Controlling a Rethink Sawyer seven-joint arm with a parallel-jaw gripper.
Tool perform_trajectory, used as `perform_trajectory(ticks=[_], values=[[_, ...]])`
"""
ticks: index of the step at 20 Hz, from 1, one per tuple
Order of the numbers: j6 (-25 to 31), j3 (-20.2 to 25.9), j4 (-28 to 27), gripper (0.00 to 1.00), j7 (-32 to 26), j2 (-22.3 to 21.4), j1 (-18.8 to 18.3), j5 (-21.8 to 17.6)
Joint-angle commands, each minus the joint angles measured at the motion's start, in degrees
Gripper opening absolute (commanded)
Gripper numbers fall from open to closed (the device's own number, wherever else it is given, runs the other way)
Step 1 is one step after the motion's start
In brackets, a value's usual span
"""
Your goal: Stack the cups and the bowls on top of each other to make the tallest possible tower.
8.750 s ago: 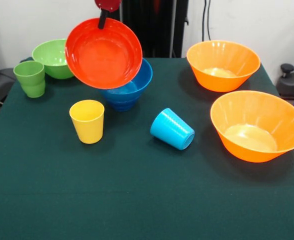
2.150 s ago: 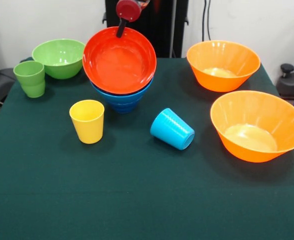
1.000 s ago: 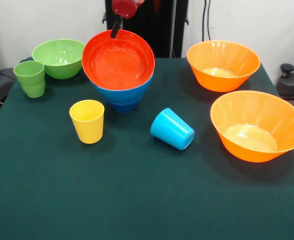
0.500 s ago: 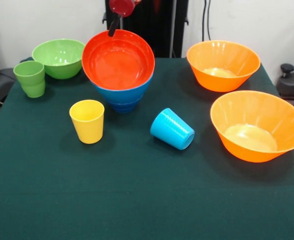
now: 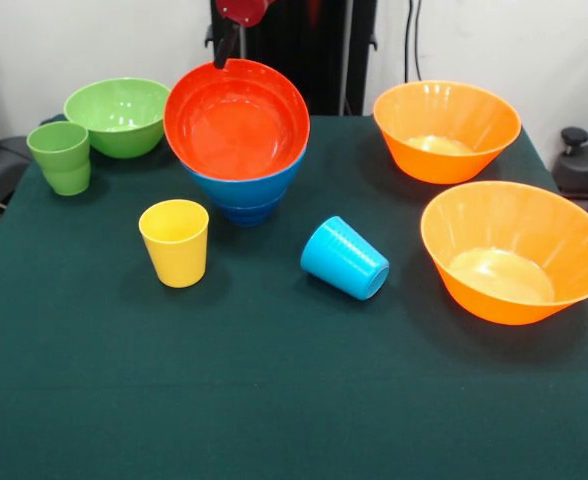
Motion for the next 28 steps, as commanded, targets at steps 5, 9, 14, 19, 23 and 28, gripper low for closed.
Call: perform_trajectory(ticks=[5,9,14,19,23,28], values=[[9.93,2.45,-5.55,1.0,1.49,-0.34,-1.33,-0.89],[9.02,3.36,-6.43,1.0,-0.66,-0.17,-3.5,-2.19],[6.8,5.08,-6.83,1.0,-3.31,-0.04,-6.92,-3.93],[7.15,5.92,-8.46,1.0,-5.45,0.11,-9.28,-6.1],[7.98,6.31,-9.73,1.0,-6.57,-0.62,-10.58,-8.1],[8.57,7.64,-10.23,1.0,-7.03,-1.23,-12.78,-9.67]])
